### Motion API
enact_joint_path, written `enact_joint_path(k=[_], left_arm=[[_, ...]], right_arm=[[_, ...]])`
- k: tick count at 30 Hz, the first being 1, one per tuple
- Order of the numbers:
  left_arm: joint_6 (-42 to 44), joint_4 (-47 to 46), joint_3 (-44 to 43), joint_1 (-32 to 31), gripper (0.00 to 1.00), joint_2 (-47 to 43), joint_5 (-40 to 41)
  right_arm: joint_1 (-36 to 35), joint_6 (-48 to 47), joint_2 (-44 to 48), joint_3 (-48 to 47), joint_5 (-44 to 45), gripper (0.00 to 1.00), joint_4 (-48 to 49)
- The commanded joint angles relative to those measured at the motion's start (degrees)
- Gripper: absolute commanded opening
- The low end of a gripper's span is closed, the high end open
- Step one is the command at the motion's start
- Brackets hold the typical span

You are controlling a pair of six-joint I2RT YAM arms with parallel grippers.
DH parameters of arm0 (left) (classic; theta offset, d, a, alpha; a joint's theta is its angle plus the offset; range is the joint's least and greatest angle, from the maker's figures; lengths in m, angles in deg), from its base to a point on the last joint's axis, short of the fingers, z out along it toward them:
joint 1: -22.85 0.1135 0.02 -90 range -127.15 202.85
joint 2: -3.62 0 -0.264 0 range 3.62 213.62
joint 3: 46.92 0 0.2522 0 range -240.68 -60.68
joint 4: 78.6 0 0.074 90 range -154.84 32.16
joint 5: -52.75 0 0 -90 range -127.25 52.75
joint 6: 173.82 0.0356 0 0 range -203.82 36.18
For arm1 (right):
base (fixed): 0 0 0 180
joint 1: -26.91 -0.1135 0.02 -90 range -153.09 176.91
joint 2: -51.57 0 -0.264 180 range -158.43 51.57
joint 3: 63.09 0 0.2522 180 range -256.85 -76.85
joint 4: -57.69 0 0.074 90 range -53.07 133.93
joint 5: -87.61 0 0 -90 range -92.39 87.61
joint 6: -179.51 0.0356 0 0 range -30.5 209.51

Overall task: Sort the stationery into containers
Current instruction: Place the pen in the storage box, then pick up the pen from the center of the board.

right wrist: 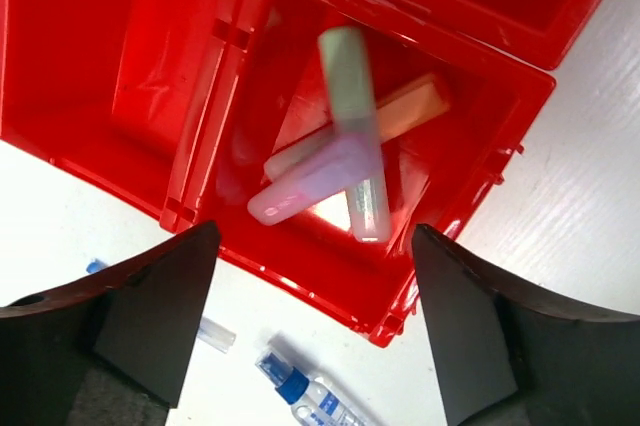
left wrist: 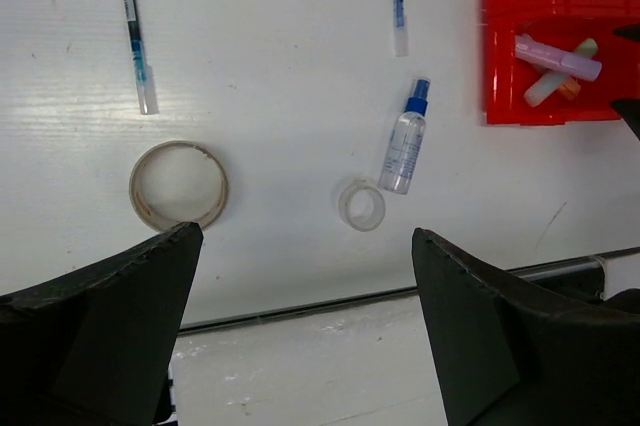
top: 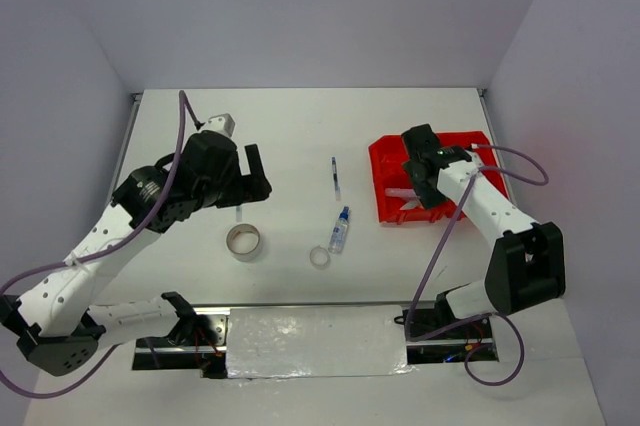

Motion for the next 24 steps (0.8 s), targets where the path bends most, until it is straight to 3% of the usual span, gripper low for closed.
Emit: enact_joint_path(k=[1,5,7,9,13,17,24], left_arm=[[0.84,0.64,-2.59,1.53,0.99,1.22,0.29],[0.76,2.22,-3.9,4.86,0.99,3.77,0.64],[0.32,3.72,-4.34,6.36,0.99,4.56,0.74],[0.58,3.37,-4.35,8.12,0.99,4.48,-0.4],[1.8,2.4,-4.87,10.41,0.99,2.99,-1.9],[3.56,2.4,-4.96,11.81,0.99,2.54,-4.27],[7.25,3.01,-4.26,12.69,0.99,2.28,-7.17]], right_arm=[[0.76,-4.25,0.62,-1.1,-0.29,0.86,2.78],[0.67,-13.73,1.93,-3.65,-2.92,0.86,6.63],[-0.37,-25.99,2.63,-5.84,-8.26,0.76,12.95],[-4.41,-35.08,2.38,-6.81,-11.62,0.74,20.22],[-10.92,-51.34,-7.68,-16.89,-14.44,0.75,16.95],[-13.64,-56.47,-22.73,-27.19,-19.55,0.8,6.24],[-16.29,-57.71,-36.54,-35.63,-17.43,0.74,6.03]])
